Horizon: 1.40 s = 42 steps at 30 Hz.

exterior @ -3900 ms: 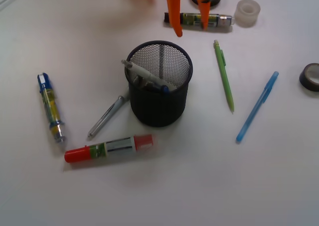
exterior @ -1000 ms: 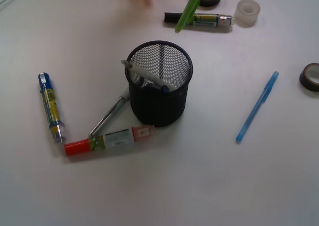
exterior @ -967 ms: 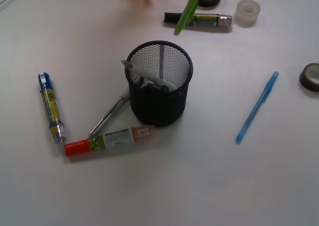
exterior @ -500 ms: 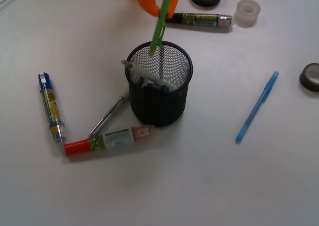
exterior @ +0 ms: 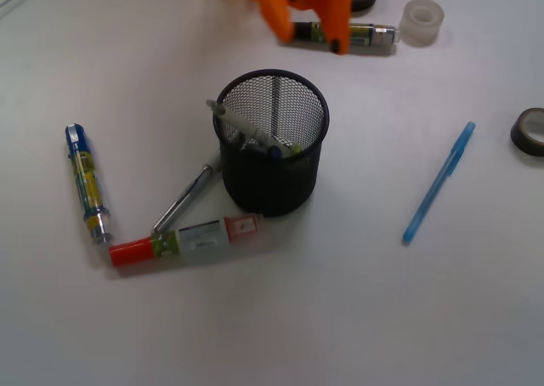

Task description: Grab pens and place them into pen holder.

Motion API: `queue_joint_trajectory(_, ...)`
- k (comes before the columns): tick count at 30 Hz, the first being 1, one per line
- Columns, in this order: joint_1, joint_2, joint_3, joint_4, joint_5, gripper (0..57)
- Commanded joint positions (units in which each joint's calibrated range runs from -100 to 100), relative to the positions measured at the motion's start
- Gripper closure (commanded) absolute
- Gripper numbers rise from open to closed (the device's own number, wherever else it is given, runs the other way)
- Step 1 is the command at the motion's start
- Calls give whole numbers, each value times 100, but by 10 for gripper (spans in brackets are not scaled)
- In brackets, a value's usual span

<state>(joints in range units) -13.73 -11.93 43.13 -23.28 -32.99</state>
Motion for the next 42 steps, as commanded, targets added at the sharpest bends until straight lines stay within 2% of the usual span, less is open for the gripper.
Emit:
queue_joint_trajectory(1,-381,-247,-1206,2328,762,388)
queue_joint_trajectory(9,-1233,747,-2854,4918,2188,387)
queue_joint_trajectory(17,-1697,2609,-5282,6642,2896,387)
queue_joint_trajectory(26,-1809,4972,-8552,8977,3263,387)
queue_joint_trajectory(42,-2063,7020,-10291,9616,3541,384)
